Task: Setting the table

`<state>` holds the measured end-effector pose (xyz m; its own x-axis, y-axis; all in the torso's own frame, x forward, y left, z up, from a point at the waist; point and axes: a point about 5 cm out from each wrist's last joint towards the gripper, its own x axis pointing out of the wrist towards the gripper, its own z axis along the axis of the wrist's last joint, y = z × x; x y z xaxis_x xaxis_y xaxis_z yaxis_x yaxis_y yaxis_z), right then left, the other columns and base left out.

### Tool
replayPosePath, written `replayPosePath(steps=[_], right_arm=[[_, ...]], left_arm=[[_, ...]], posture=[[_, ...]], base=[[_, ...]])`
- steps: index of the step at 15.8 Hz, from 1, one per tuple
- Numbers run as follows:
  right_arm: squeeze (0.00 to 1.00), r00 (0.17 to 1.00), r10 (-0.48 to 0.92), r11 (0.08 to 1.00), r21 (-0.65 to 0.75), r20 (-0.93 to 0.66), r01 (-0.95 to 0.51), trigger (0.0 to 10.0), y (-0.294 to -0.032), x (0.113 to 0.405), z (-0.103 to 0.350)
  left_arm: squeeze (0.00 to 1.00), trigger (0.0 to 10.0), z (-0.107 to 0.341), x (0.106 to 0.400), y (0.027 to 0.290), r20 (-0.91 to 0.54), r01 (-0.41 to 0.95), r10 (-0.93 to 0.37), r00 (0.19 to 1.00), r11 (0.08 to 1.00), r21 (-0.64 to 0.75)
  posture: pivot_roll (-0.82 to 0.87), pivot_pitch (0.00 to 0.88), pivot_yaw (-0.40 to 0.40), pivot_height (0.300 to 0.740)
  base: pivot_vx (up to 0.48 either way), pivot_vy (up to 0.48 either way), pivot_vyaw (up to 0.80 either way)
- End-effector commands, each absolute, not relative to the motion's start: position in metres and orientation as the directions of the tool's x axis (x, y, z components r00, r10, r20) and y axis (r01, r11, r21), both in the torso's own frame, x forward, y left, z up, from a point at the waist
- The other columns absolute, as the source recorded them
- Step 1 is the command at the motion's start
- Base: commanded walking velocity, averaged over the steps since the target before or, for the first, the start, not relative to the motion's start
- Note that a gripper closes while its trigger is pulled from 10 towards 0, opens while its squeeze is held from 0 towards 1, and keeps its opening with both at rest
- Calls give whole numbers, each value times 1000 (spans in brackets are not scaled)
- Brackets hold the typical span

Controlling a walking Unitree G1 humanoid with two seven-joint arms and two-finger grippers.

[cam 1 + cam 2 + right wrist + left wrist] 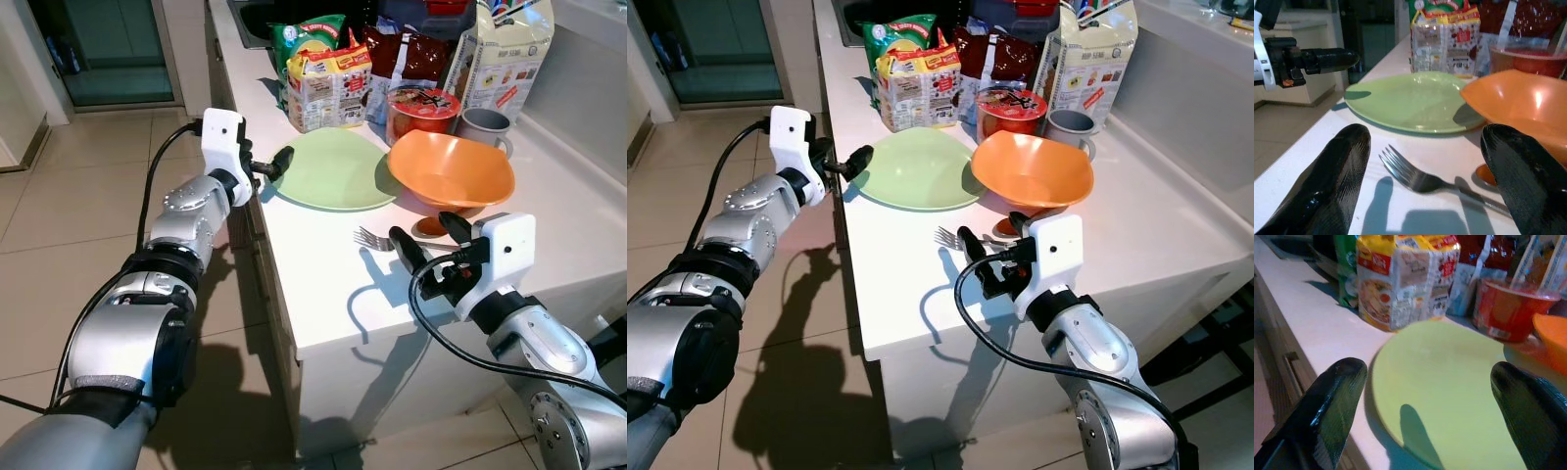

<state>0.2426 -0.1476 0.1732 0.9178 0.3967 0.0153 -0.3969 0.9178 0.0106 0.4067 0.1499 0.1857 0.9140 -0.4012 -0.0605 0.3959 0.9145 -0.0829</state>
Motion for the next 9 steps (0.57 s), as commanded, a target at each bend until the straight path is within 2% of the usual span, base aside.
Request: replayPosePath(steps=[1,7,9], right_arm=[[0,916,401,916,3,27,-401,10000,-146,242,180],[0,892,452,891,43,3,-452,10000,-140,237,180],[0,892,452,891,44,2,-451,10000,-140,237,180]], left_arm=[[0,10000,186,407,144,-73,422,-426,902,904,-66],[0,10000,172,405,139,-123,390,-420,899,897,-209],[0,10000,171,405,137,-126,390,-423,897,894,-219]], posture=[[-128,22,-17,740],[-137,21,-12,740],[-137,21,-12,740]], base=[[0,0,0],[0,0,0],[0,0,0]])
